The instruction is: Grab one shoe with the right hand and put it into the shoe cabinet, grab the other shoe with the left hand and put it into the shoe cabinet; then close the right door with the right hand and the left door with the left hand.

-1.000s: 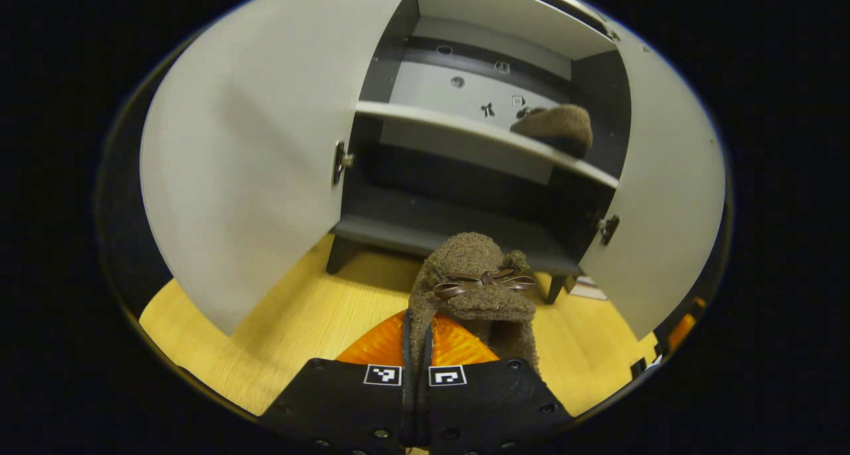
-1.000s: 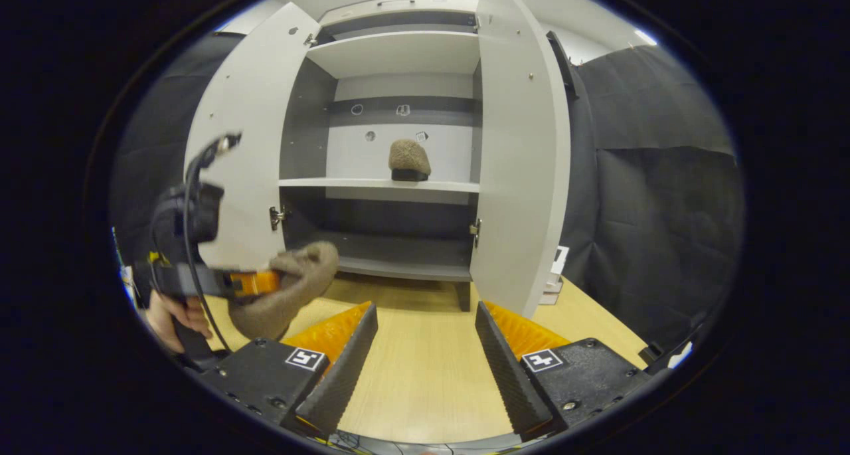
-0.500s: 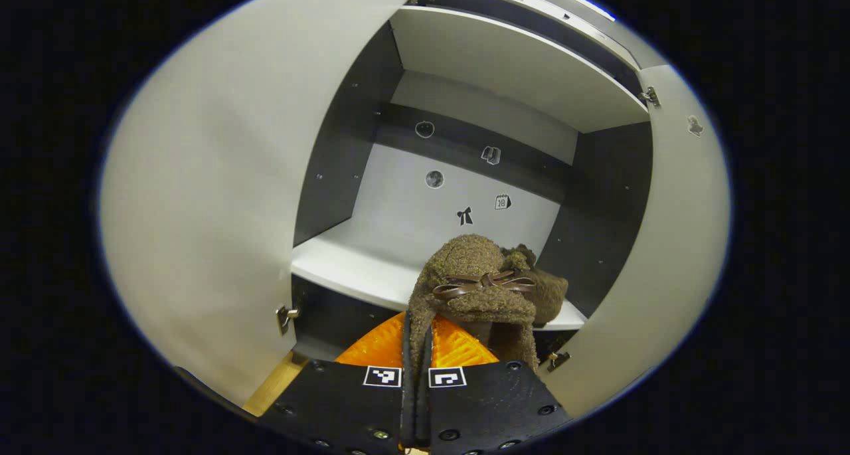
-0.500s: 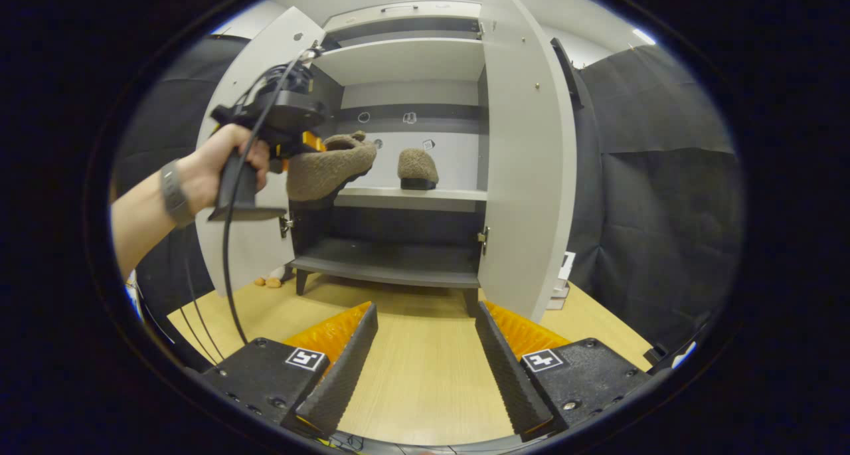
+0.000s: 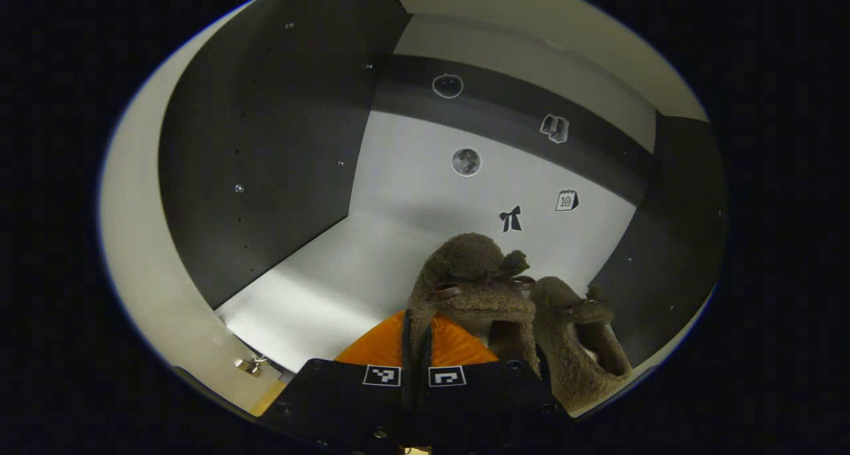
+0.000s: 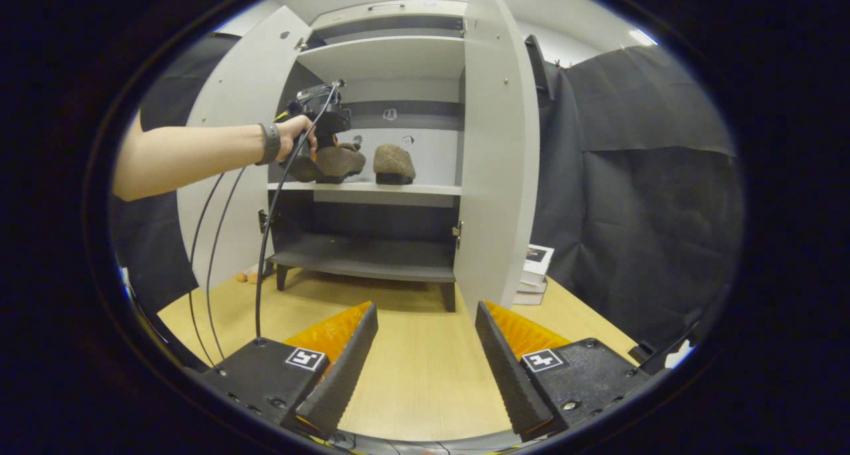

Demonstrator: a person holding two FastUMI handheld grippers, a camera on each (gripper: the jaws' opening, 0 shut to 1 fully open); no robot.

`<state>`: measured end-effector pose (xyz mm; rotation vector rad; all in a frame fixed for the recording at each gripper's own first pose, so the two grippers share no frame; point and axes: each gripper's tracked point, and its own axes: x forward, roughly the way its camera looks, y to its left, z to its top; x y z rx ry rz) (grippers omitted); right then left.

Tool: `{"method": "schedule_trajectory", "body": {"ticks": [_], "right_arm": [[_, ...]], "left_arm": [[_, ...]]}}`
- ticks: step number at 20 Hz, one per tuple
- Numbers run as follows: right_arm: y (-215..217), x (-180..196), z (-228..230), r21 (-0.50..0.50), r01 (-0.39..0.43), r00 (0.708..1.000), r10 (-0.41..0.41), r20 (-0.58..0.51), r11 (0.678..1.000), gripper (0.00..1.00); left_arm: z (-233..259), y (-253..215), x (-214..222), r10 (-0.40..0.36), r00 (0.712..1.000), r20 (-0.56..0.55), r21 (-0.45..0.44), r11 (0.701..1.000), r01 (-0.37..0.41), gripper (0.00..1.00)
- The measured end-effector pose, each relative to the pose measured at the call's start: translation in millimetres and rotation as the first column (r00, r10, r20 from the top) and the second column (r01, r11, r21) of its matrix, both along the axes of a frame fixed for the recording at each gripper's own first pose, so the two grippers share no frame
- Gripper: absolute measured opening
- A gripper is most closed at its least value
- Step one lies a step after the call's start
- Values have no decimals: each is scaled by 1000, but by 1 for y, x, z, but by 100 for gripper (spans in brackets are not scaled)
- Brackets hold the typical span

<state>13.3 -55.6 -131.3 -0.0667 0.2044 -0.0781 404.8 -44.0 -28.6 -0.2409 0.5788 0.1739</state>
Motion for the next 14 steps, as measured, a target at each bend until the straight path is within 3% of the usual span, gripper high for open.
{"method": "schedule_trajectory", "body": {"ticks": [3, 4, 5, 6, 8, 9, 10, 12, 13, 14], "right_arm": [[-9, 0, -1, 10, 24, 1000, -24, -2, 1000, 95], [-11, 1, -1, 12, 27, 1000, -27, -2, 1000, 93], [-13, 0, 0, 10, 33, 999, -33, 1, 999, 93], [-16, 0, 1, 7, 37, 999, -38, 5, 999, 93], [-17, -1, 3, 7, 40, 999, -40, 13, 999, 93], [-17, -1, 3, 10, 41, 999, -41, 14, 999, 93], [-16, -1, 2, 14, 38, 999, -38, 13, 999, 93], [-14, -2, 2, 21, 31, 999, -31, 13, 999, 93], [-12, -2, 3, 20, 27, 1000, -27, 16, 999, 93], [-10, -2, 4, 19, 21, 1000, -22, 18, 1000, 93]], "left_arm": [[-2, -4, 5, -14, 999, -39, -15, 1000, 13, 1], [-3, -3, 5, -9, 999, -53, -27, 1000, 8, 13], [-6, -2, 4, -3, 997, -71, -42, 999, 0, 17], [-8, -1, 1, -3, 996, -84, -53, 999, -1, 8], [-1, 0, -5, -9, 996, -83, -63, 998, 3, 19], [7, -1, -9, -20, 997, -70, -66, 998, 15, 46], [17, -2, -15, -28, 998, -51, -59, 998, 25, 32], [38, -4, -29, -60, 998, 3, -49, 997, 60, 38], [50, -8, -38, -85, 996, 38, -47, 995, 87, 62], [64, -9, -50, -110, 991, 74, -38, 993, 114, 46]]}}
